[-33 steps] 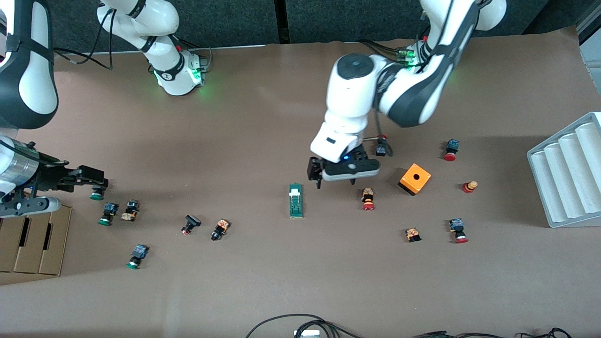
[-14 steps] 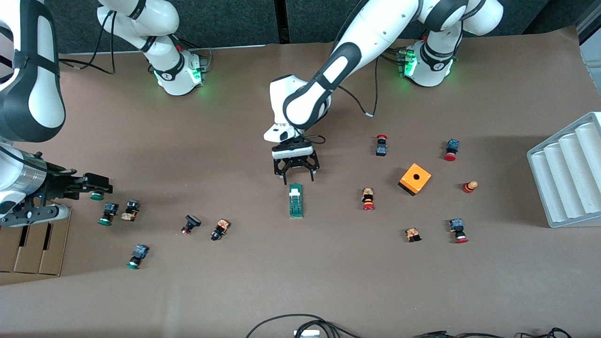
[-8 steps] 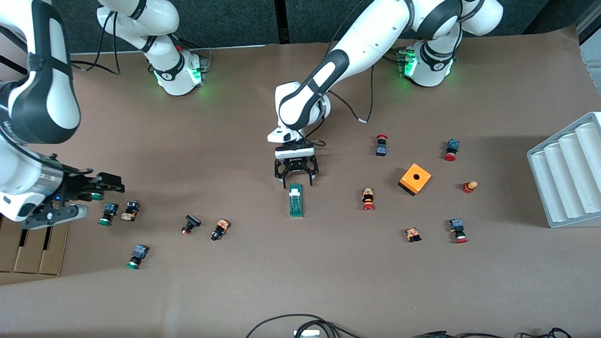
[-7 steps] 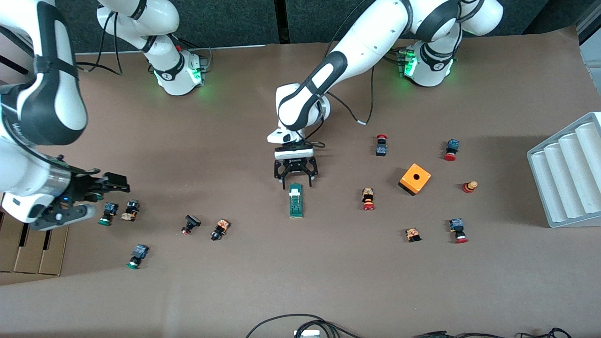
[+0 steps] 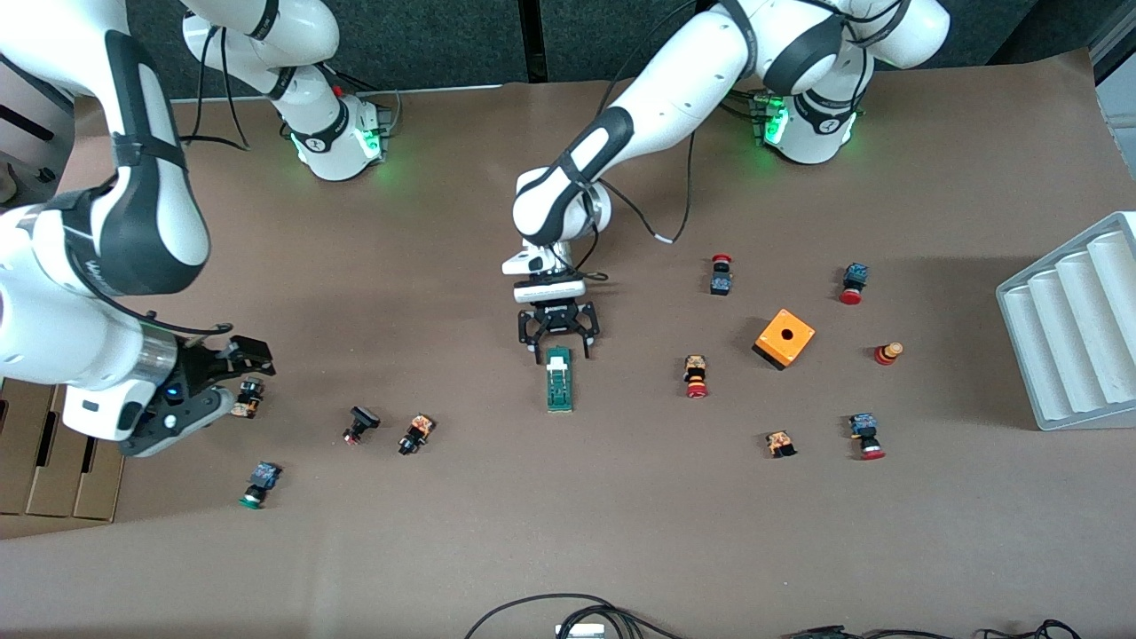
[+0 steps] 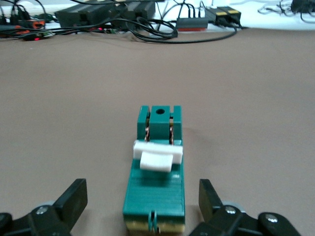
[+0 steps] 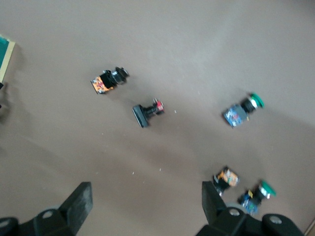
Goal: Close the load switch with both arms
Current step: 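Reach the right gripper over the switch toward the white handle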
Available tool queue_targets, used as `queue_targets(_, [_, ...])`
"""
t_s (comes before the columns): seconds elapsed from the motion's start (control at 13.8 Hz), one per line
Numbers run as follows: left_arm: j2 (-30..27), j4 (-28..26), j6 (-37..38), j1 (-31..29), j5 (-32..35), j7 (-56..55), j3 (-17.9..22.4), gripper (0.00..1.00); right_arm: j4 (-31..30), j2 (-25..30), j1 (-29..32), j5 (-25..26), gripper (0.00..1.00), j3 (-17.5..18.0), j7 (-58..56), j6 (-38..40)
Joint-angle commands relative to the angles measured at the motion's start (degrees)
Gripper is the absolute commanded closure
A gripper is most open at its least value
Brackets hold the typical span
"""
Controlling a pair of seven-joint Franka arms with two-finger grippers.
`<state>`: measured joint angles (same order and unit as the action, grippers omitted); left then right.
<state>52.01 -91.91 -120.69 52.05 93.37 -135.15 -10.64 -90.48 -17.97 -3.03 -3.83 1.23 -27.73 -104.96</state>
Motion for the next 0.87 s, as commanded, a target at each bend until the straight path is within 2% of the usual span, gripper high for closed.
queue_targets(0.0, [0.8, 1.3, 1.7, 1.5, 1.6, -6.7, 0.6, 0.00, 1.4, -2.3, -1.6, -1.3, 0.01, -0.4, -5.7, -2.2])
queue_targets(0.14, [1.1, 1.2, 1.4, 1.4, 2.3, -6.6, 0.6, 0.00, 1.0, -2.7, -1.8, -5.9, 0.01, -0.3, -6.1, -4.3])
queue_targets(0.22, [1.7, 1.2, 1.4, 1.2, 4.4, -6.6, 0.6, 0.00, 0.8, -2.9, -2.2, -9.5, 0.01, -0.4, -6.2, -4.4])
queue_targets(0.29, [2.1, 1.0, 1.2, 0.9, 7.5, -6.6, 0.7, 0.00, 0.8, -3.6, -2.2, -10.7, 0.01, -0.4, -7.2, -4.5])
queue_targets(0.43, [2.9, 0.9, -0.3, 0.1, 10.5, -6.4, 0.7, 0.06, 0.9, -3.7, -6.1, -9.7, 0.01, -0.5, -11.4, -5.5])
queue_targets(0.8, [2.8, -0.7, 0.0, 0.5, 11.0, -7.0, 0.7, 0.14, 1.3, -7.2, -13.0, -9.5, 0.01, -0.5, -13.6, -8.3])
